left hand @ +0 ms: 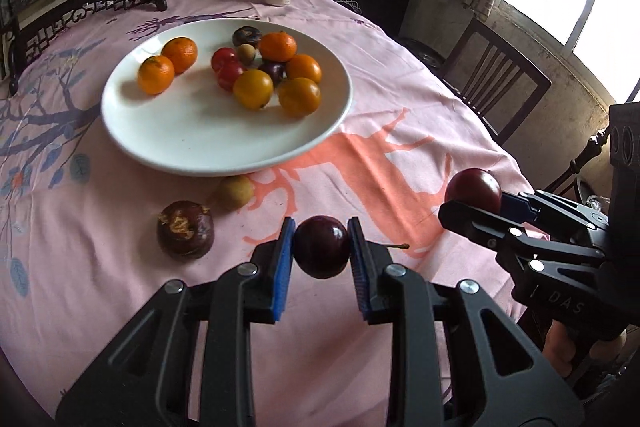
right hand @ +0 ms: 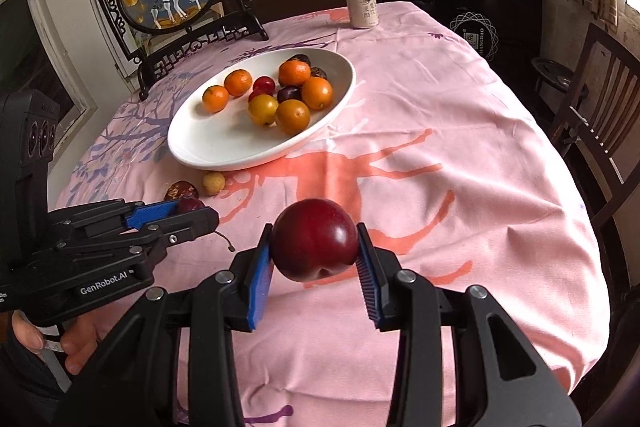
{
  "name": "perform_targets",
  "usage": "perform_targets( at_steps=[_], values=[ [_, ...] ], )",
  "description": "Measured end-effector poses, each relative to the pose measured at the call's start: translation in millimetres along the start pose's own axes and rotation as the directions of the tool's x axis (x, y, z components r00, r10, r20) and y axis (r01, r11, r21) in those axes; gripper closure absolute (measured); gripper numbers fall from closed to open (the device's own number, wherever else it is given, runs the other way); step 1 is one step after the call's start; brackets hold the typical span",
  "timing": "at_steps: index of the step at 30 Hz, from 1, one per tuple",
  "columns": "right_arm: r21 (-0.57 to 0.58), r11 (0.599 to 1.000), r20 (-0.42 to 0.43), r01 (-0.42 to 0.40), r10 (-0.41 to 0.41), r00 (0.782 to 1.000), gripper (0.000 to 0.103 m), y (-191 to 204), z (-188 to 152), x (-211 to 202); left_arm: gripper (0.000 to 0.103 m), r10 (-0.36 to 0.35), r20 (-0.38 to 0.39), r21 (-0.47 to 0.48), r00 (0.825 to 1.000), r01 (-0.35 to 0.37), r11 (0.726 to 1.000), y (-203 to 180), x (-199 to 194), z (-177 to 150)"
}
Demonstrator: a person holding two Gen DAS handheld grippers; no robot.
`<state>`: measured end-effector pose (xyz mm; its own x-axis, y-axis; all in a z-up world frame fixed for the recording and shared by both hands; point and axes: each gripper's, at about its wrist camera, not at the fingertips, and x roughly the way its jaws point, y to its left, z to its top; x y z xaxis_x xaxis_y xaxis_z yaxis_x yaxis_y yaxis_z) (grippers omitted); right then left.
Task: Organize fruits
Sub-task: 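Carry the plum and cherry onto the white plate and open both tools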
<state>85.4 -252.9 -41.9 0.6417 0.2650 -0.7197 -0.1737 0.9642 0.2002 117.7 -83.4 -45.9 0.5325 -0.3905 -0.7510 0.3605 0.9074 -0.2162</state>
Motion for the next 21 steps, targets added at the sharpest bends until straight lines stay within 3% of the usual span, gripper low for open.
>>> perform_targets(
  at_steps=[7, 12, 17, 21],
  values=[
    [-0.062, 0.997, -0.041, -0.039, 0.037, 0.998, 0.064, 36.5, 17.6, 20.9, 0.076, 0.066, 0.057, -0.08, 0.996, -0.062, 0.995, 54.8, -33.2, -0.3],
    [-0.12, 0.991, -0.05, -0.051, 0.045, 0.998, 0.064, 54.8, 52.3, 43.4, 0.076, 0.155, 0.075, -0.095, 0.985, -0.148, 0.984, 86.9, -39.5, 34.3],
    [-0.151, 0.989, -0.002, 0.01, -0.01, 1.0, 0.064, 61.5, 101.4, 74.0, 0.076, 0.214, 0.047, -0.115, 0.976, -0.208, 0.971, 113.4, -9.7, 90.8],
    [-0.147, 0.987, -0.004, 0.065, -0.066, 0.998, 0.064, 57.8, 123.6, 106.7, 0.076, 0.228, -0.012, -0.14, 0.974, -0.227, 0.964, 125.4, 28.4, 111.1]
  ],
)
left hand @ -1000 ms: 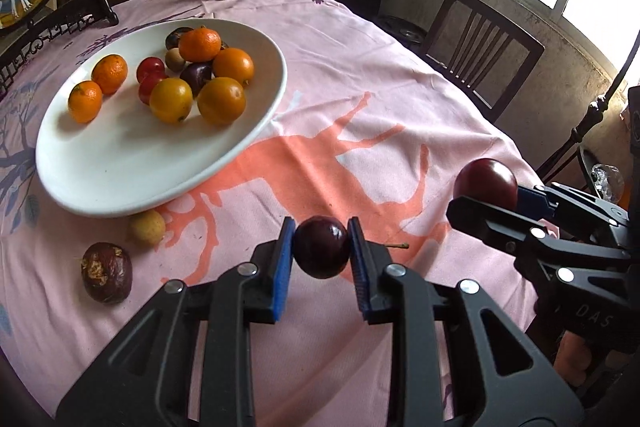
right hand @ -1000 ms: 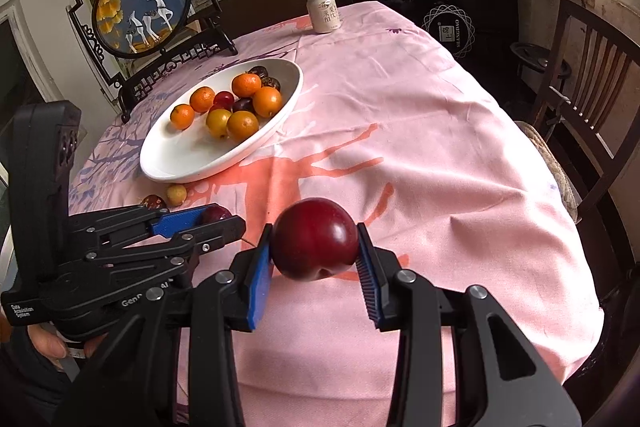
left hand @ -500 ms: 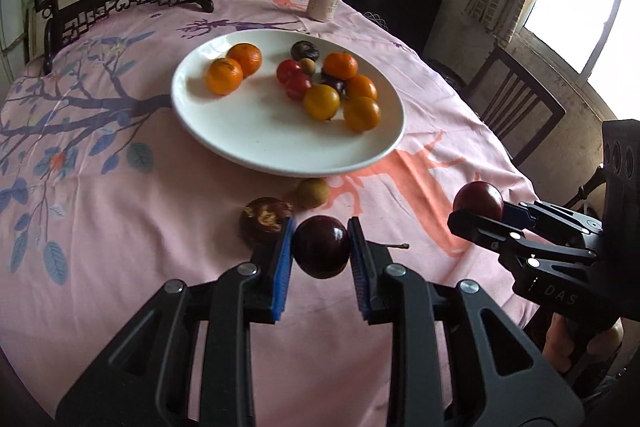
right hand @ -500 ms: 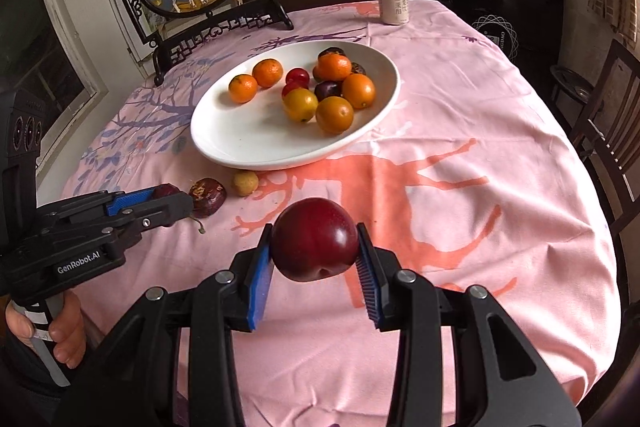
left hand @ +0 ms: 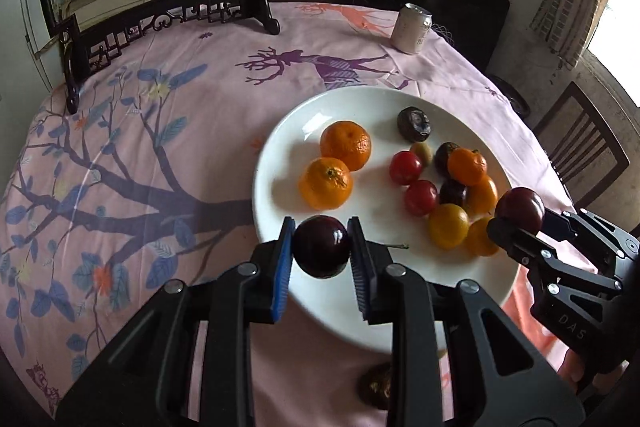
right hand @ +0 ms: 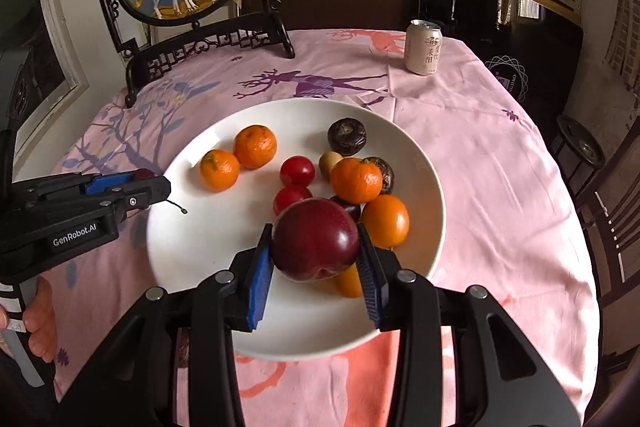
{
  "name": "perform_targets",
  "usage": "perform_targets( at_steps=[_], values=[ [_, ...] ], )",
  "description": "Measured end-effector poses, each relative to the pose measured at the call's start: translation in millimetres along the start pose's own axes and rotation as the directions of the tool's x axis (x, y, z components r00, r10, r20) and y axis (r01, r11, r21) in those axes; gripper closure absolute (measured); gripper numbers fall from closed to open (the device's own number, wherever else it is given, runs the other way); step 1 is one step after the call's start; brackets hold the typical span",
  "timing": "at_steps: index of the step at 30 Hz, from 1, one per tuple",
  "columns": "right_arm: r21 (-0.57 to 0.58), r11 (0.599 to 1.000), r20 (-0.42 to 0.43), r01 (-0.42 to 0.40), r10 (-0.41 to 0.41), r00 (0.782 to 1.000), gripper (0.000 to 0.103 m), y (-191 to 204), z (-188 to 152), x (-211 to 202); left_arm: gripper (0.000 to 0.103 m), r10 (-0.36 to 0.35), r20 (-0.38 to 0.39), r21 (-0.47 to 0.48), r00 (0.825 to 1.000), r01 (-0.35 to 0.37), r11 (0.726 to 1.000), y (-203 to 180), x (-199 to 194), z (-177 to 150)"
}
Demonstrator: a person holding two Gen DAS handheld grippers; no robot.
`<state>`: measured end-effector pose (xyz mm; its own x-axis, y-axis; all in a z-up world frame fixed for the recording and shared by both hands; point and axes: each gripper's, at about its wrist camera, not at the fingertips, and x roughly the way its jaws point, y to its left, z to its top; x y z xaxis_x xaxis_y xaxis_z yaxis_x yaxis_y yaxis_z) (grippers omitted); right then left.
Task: Organize fruits
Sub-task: 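Carry the plum and cherry onto the white plate and open both tools, then grasp a small tan round fruit with the right tool while the left grasps a brown fruit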
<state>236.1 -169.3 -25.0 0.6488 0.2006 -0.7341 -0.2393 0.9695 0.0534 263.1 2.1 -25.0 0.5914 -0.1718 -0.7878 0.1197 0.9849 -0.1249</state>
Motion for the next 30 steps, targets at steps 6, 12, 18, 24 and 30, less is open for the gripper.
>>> perform_targets(
  at_steps=[6, 12, 18, 24, 30],
  values=[
    [0.018, 1.0, -0.03, 0.009, -0.008, 1.0, 0.064, -8.4, 4.7, 20.3, 0.076, -0.003, -0.008, 0.017, 1.0, 0.003, 1.0, -4.6, 19.4, 6.6],
    [0.041, 0.998, -0.001, 0.04, -0.04, 0.999, 0.044, -13.0, 7.3, 16.7, 0.05, 0.007, 0.011, 0.003, 1.0, -0.007, 1.0, -1.8, 20.2, 8.8],
    [0.025, 0.999, 0.059, 0.025, -0.026, 0.998, 0.043, -7.1, -9.6, -39.7, 0.05, -0.008, 0.102, -0.023, 0.995, 0.011, 1.0, 7.8, -39.7, -10.2],
    [0.013, 0.998, 0.054, -0.056, 0.055, 0.997, 0.042, 10.0, -67.7, -79.1, 0.044, -0.032, 0.183, -0.055, 0.983, 0.043, 0.998, 21.7, -99.2, -74.8],
    [0.003, 0.997, -0.019, -0.081, 0.081, 0.997, 0.042, 28.5, -94.2, -70.7, 0.044, -0.019, 0.149, -0.049, 0.989, 0.026, 0.998, 27.7, -106.3, -117.8]
  ],
)
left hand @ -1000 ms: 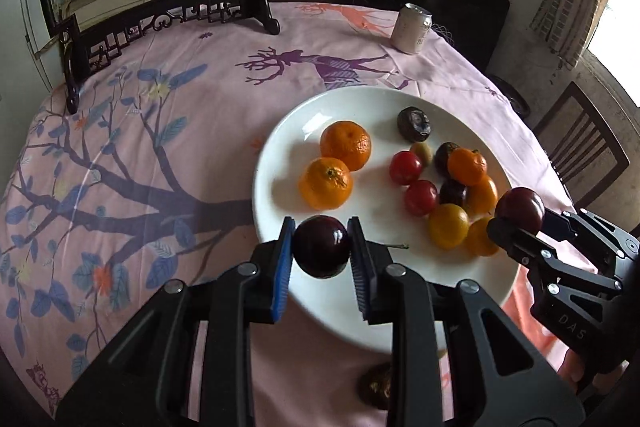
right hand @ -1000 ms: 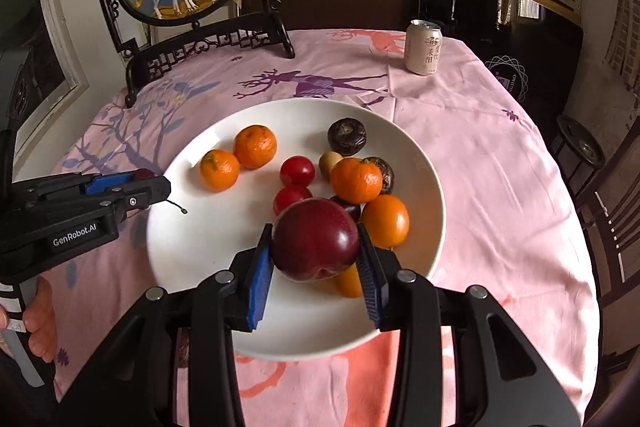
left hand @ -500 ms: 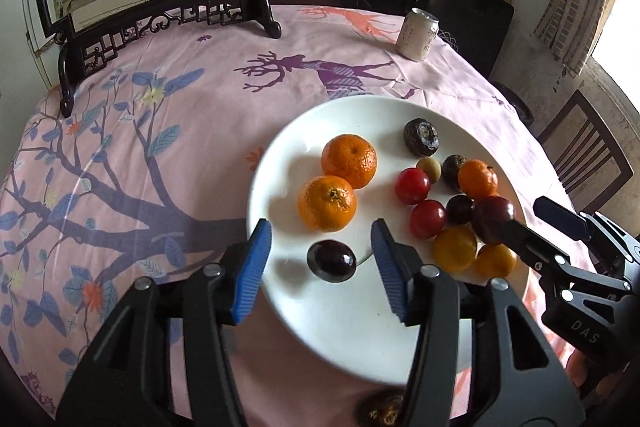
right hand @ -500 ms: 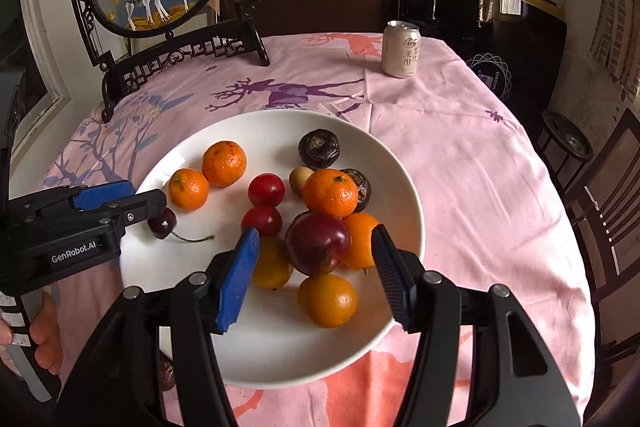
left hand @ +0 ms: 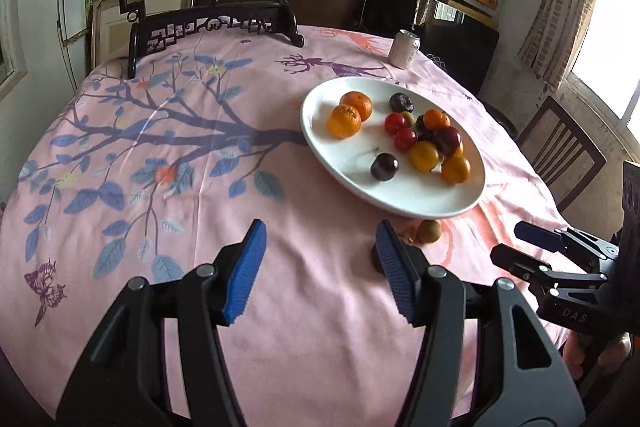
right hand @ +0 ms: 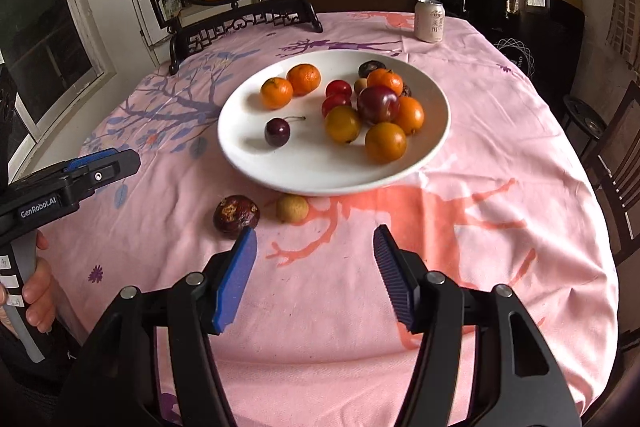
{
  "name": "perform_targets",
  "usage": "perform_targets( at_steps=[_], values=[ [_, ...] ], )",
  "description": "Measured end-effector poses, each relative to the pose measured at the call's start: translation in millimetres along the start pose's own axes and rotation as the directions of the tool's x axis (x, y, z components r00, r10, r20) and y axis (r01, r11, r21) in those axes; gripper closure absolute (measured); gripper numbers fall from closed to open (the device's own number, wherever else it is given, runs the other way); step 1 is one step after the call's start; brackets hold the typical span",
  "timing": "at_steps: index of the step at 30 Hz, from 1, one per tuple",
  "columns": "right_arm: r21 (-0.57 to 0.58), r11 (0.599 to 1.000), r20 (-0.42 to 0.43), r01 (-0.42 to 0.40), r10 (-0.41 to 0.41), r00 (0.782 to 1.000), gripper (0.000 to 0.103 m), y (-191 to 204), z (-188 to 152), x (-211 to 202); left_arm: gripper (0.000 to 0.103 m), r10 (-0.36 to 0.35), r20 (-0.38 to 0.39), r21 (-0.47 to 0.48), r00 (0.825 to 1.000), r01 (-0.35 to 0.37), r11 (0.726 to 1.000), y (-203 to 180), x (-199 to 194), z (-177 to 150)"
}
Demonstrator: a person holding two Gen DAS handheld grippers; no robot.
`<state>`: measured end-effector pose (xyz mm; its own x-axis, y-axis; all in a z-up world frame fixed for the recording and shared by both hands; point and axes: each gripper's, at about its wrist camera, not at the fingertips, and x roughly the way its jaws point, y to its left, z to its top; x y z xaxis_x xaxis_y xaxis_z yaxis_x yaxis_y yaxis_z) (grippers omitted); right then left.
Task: Organize fruits
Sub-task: 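Grasp a small tan round fruit with the right tool while the left grasps a brown fruit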
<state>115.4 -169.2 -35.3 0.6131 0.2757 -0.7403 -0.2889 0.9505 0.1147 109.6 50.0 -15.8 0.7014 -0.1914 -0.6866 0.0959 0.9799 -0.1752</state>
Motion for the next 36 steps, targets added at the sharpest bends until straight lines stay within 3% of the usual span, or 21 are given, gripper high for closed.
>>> perform_targets(
  at_steps=[5, 10, 14, 18, 20, 21, 31, 34, 36],
  values=[
    [0.017, 1.0, -0.034, -0.013, 0.013, 0.999, 0.042, 6.2, -5.9, 12.8, 0.044, -0.019, -0.017, -0.02, 1.0, 0.018, 1.0, 7.3, -2.9, -13.0],
    [-0.009, 1.0, -0.013, 0.014, -0.014, 1.0, 0.043, 13.4, -3.6, 28.8, 0.044, -0.029, -0.029, -0.022, 0.999, 0.029, 0.999, 11.3, -4.6, -20.5],
    [-0.009, 1.0, -0.04, -0.006, 0.006, 0.999, 0.06, 13.0, 3.9, 49.5, 0.044, -0.034, -0.032, -0.027, 0.999, 0.033, 0.999, 14.6, -7.5, -25.4],
    [-0.02, 1.0, -0.068, 0.011, -0.013, 0.998, 0.06, 16.6, 12.0, 69.6, 0.044, -0.036, -0.038, -0.027, 0.999, 0.035, 0.999, 15.1, -9.4, -28.9],
    [-0.018, 1.0, -0.091, -0.001, -0.001, 0.996, 0.075, 16.8, 14.8, 80.1, 0.044, -0.042, -0.042, -0.025, 0.998, 0.041, 0.999, 12.3, -8.2, -28.9],
    [-0.033, 0.999, -0.082, 0.012, -0.015, 0.997, 0.077, 18.5, 15.4, 81.2, 0.044, -0.045, -0.045, -0.021, 0.998, 0.044, 0.999, 9.8, -7.1, -28.6],
    [0.031, 0.999, -0.051, 0.03, -0.029, 0.998, 0.077, -11.2, -4.3, 25.4, 0.044, -0.084, -0.146, 0.077, 0.986, 0.096, 0.992, -43.1, 36.9, -26.4],
    [0.066, 0.997, -0.052, 0.038, -0.035, 0.998, 0.077, -28.1, -13.3, 15.4, 0.045, -0.051, -0.175, 0.091, 0.983, 0.068, 0.994, -57.1, 58.9, -24.6],
    [0.085, 0.996, -0.059, 0.041, -0.036, 0.998, 0.077, -38.2, -18.4, 13.8, 0.051, -0.026, -0.197, 0.096, 0.98, 0.046, 0.994, -63.0, 73.0, -23.0]
  ],
)
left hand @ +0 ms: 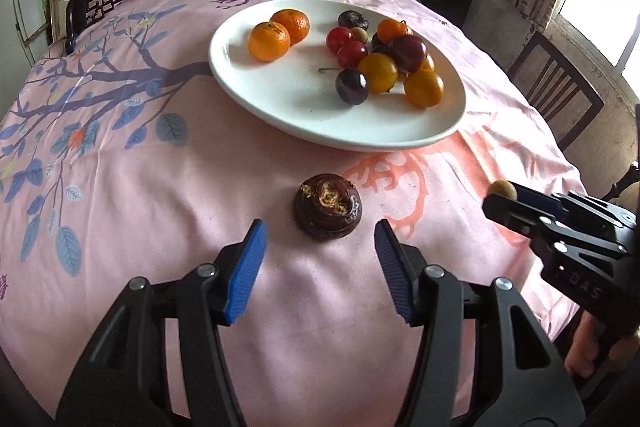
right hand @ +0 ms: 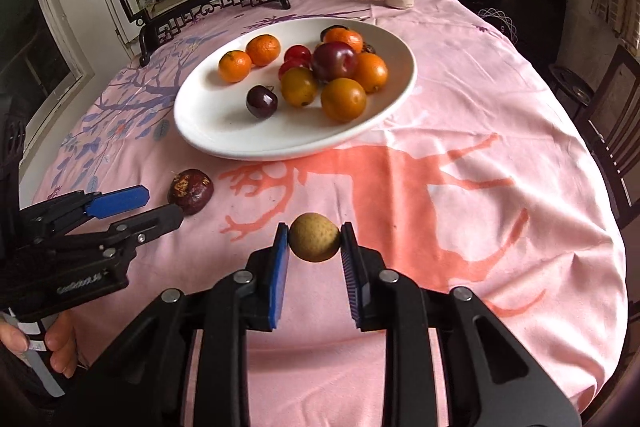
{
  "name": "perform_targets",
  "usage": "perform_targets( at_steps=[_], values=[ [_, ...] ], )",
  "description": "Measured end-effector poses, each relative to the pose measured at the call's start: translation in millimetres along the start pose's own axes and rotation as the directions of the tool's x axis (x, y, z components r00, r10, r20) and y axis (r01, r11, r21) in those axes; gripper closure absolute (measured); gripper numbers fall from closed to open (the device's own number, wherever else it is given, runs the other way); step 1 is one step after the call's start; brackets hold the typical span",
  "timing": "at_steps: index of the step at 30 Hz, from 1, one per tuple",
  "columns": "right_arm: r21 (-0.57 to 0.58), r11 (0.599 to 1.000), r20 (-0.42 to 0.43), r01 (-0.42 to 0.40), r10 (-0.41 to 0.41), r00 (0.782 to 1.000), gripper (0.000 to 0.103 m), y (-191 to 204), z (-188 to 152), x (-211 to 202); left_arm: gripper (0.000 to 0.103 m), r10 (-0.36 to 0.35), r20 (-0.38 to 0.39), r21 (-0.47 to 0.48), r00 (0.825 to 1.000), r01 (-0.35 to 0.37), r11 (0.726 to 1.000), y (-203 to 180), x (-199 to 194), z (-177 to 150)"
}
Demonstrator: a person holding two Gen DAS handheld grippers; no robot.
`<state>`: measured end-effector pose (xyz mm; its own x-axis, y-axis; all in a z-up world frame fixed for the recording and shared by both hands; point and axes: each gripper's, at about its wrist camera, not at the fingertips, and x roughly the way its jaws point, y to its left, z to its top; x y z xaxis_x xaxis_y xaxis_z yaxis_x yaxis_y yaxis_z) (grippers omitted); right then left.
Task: Organize fruits
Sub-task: 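Grasp a small tan round fruit with the right tool while the left grasps a brown fruit, then carry both fruits onto the white plate and open both tools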
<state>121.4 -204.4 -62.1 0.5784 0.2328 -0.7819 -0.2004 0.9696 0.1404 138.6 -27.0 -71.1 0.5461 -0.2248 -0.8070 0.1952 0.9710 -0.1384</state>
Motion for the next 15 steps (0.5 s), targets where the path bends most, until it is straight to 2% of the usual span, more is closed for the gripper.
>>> perform_targets(
  at_steps=[1, 2, 5, 9, 15],
  values=[
    [0.01, 1.0, -0.004, 0.0, 0.0, 1.0, 0.077, -4.1, -2.4, 0.5, 0.056, -0.003, -0.012, -0.002, 1.0, 0.003, 1.0, -1.2, 6.1, 2.5],
    [0.025, 1.0, -0.009, 0.0, 0.0, 1.0, 0.077, -8.8, -4.1, 1.5, 0.065, -0.002, -0.028, -0.003, 1.0, 0.002, 1.0, -2.7, 12.2, 4.2],
    [0.065, 0.998, -0.018, -0.016, 0.017, 1.0, 0.077, -20.8, -7.2, 2.5, 0.064, 0.029, -0.016, 0.013, 0.999, -0.029, 1.0, -7.2, 16.6, 6.4],
    [0.065, 0.998, -0.004, -0.027, 0.027, 1.0, 0.077, -22.4, -8.2, -1.6, 0.066, 0.041, 0.001, 0.018, 0.999, -0.041, 0.999, -9.8, 17.5, 7.0],
    [0.055, 0.998, 0.007, -0.036, 0.036, 0.999, 0.077, -17.6, -8.6, -6.8, 0.066, 0.029, 0.014, 0.013, 0.999, -0.029, 1.0, -9.6, 11.3, 5.7]
  ],
)
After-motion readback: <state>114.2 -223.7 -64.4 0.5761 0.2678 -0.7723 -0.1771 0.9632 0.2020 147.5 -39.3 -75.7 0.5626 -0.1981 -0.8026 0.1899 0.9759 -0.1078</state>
